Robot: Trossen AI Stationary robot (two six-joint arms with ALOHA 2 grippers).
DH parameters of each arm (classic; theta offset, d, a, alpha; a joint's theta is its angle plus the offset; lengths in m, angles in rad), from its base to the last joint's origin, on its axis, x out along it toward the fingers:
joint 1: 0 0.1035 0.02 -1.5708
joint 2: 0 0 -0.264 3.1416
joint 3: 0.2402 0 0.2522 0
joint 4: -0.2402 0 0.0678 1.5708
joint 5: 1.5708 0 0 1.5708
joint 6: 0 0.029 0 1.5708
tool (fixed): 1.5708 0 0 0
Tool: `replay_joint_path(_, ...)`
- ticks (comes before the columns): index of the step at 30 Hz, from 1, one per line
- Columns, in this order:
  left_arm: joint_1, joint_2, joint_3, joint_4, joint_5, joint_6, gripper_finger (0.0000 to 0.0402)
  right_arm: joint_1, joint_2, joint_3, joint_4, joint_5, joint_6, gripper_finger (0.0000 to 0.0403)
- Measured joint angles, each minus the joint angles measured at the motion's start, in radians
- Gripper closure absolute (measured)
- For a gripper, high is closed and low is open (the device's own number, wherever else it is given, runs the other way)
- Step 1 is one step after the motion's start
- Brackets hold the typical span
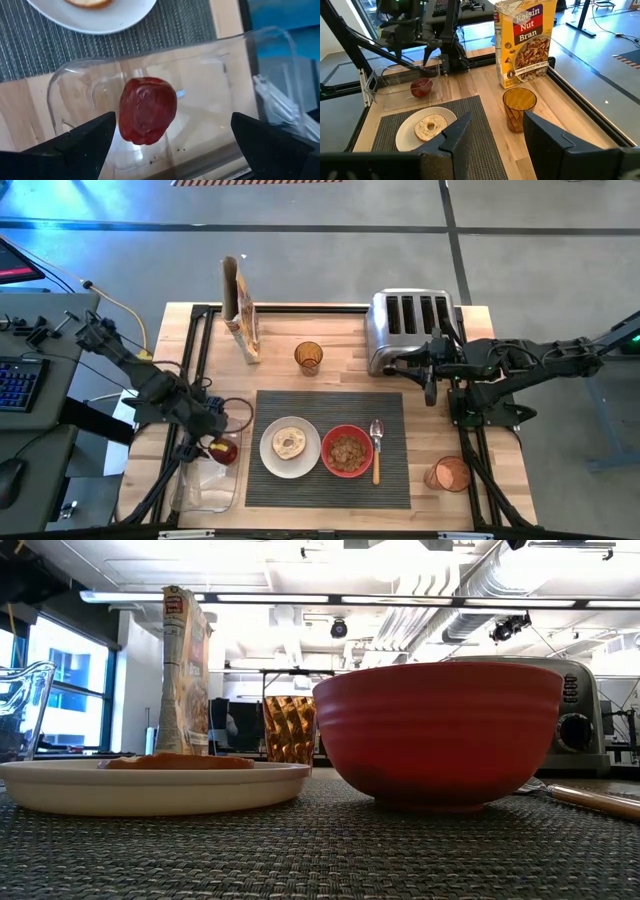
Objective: Arrange a breakfast setting
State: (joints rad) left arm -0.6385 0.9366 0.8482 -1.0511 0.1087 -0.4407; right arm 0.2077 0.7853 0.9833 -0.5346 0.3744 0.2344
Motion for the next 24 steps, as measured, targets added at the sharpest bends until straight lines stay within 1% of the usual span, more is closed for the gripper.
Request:
replay_joint_path(7,-0.027,0.096,0.000,0.001,-0.043,-0.027,0.0016,0.000,0.000,0.000,0.000,0.000,0.000,0.0249)
replay_joint_path(19,-0.063,0.283,0.000,0.002,-0.052,-0.002,0.0016,0.000,0.000,0.000,0.000,0.000,0.000,0.0249)
replay_joint_path(24,-0.064,0.342,0.000,0.018,-0.051,-0.002,0.0016,0.000,0.000,0.000,0.000,0.000,0.000,0.0249)
